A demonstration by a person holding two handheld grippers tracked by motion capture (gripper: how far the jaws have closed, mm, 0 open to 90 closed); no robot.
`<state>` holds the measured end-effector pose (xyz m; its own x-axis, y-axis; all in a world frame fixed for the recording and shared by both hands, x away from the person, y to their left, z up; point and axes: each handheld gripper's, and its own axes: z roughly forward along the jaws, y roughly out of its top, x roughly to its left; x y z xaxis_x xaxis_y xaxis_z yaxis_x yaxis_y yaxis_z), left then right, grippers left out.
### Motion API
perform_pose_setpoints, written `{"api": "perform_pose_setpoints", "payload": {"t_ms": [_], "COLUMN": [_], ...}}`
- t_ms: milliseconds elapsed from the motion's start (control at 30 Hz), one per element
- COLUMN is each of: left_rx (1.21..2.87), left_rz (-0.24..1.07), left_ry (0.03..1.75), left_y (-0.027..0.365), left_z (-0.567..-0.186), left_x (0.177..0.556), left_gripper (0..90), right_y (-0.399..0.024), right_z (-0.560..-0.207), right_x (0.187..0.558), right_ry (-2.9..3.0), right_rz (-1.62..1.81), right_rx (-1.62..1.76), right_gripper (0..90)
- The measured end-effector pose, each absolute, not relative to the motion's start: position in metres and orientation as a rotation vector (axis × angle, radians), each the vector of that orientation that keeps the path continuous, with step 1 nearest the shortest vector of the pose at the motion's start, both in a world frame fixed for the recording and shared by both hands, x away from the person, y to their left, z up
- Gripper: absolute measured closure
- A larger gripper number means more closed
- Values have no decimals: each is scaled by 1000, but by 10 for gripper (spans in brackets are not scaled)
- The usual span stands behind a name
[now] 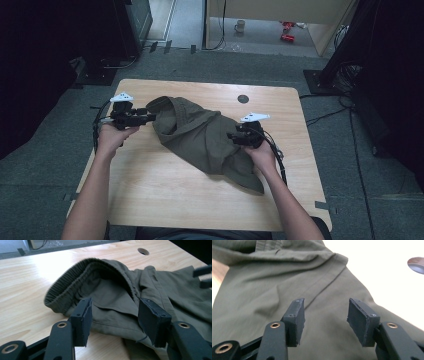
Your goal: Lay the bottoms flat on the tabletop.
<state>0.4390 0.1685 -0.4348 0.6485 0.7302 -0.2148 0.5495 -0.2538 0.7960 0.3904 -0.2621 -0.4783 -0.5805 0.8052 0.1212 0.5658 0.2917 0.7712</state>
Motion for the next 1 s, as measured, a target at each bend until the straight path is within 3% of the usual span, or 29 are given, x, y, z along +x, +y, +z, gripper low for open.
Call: {"api": "perform_pose_setpoints", "payload": {"t_ms": [467,800,1000], "left_rx": [1951,1977,2011], "left_rz": [215,202,97], "left_ry": [987,929,868], "left_y": [168,148,125], "left_z": [-441,-437,-451], "left_x": [423,401,392], "left_gripper": [418,453,474], "right_y": [-230,-216,-208], "right_z": [-488,-497,-504], "right_x": [438,464,472], "right_ry": [2250,2271,2288], "right_rz": [1165,1142,1090], "right_rx": [1232,1304,1319], "right_gripper": [477,470,456]}}
